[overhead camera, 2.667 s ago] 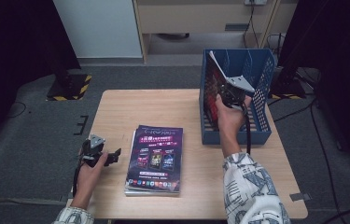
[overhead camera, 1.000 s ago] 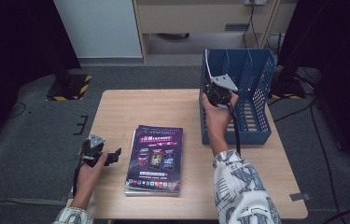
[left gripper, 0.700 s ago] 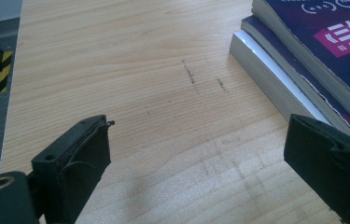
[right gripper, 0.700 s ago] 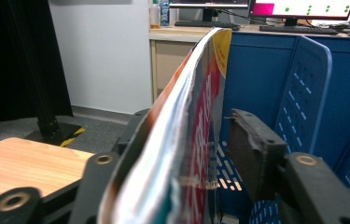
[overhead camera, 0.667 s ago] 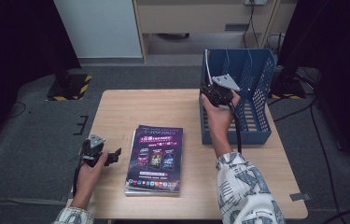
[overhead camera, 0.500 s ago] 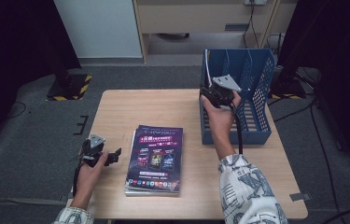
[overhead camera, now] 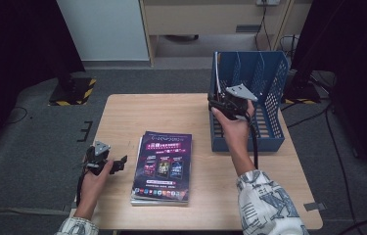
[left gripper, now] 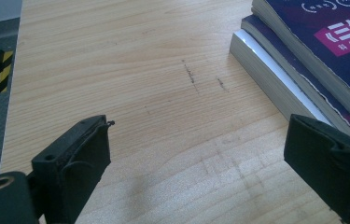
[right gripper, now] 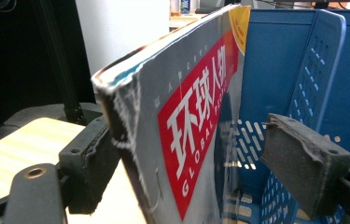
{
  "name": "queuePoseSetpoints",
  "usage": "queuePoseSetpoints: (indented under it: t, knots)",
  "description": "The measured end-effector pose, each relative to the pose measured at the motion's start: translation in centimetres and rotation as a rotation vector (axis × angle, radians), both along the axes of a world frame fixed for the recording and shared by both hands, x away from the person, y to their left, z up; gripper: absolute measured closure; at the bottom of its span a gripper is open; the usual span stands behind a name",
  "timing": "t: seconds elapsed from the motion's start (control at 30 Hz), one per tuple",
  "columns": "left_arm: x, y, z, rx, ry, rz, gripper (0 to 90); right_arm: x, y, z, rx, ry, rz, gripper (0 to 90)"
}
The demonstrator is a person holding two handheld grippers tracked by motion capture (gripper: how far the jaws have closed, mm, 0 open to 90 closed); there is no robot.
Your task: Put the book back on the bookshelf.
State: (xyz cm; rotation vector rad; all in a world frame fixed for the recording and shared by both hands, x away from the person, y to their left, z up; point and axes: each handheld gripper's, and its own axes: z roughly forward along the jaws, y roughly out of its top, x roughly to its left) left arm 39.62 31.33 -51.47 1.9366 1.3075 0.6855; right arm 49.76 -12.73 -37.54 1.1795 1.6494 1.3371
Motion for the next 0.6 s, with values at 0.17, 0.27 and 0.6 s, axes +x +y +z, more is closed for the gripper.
queuePoseSetpoints:
  t: [0.17, 0.27, 0.6]
  knots:
    - [0.0, 0.0, 0.0, -0.004, -0.002, 0.000, 6.3, -0.7, -0.2, 0.0, 0.007, 0.005, 0.022, 16.6]
    - [0.0, 0.0, 0.0, -0.003, -0.001, -0.001, 6.3, -1.2, -0.3, 0.0, 0.010, 0.003, 0.035, 15.4]
    - [0.0, 0.0, 0.1, -0.005, 0.001, -0.009, 6.4, -3.0, -0.5, -0.8, 0.026, 0.021, 0.105, 10.5]
